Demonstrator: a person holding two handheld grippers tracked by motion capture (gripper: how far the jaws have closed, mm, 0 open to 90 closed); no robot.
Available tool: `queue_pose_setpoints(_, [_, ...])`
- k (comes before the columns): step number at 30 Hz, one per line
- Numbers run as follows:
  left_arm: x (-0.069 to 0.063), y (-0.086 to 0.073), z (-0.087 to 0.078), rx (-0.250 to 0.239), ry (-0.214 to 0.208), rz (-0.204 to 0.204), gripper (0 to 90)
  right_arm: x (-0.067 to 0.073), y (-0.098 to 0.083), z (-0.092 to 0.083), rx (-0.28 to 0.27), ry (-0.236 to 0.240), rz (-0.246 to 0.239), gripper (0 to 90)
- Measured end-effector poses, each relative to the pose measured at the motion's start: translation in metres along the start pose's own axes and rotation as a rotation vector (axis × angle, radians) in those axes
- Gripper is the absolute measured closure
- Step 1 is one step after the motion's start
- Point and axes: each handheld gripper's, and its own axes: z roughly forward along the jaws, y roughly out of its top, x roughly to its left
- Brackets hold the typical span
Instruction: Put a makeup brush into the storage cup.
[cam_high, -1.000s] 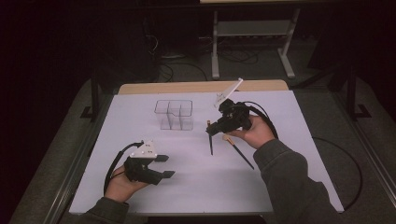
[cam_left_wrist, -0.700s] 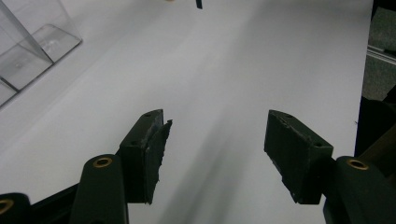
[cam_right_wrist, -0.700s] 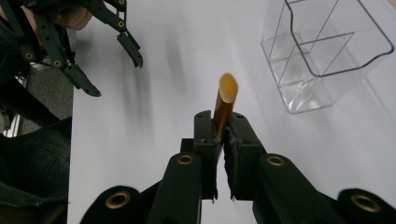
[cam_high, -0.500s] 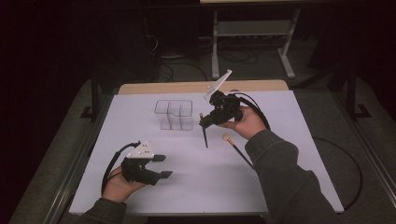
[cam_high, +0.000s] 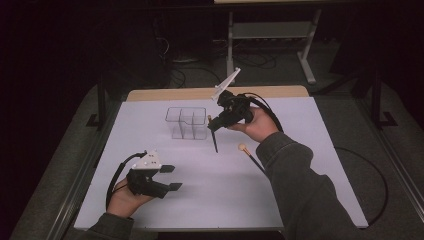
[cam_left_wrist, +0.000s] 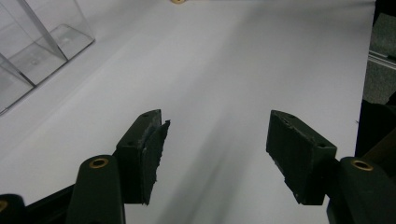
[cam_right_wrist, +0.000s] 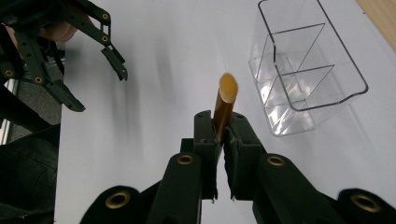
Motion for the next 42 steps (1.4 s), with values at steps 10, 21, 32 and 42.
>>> queue_pose_setpoints(10, [0.003,-0.003,-0.002,0.008,0.011,-0.005,34.0,-0.006,0.006,0.005,0.003,-0.001,-0.003,83.2])
queue_pose_setpoints(21, [0.003,-0.004,-0.004,-0.005,0.015,-0.023,33.1,-0.010,0.022,0.002,0.001,-0.008,-0.013,83.2])
queue_pose_setpoints(32, [0.004,-0.006,-0.006,-0.014,0.016,-0.035,31.9,-0.015,0.038,0.003,0.005,-0.012,-0.022,83.2])
queue_pose_setpoints(42, [0.005,-0.005,-0.007,-0.021,0.015,-0.025,31.2,-0.020,0.054,0.004,0.008,-0.019,-0.039,83.2])
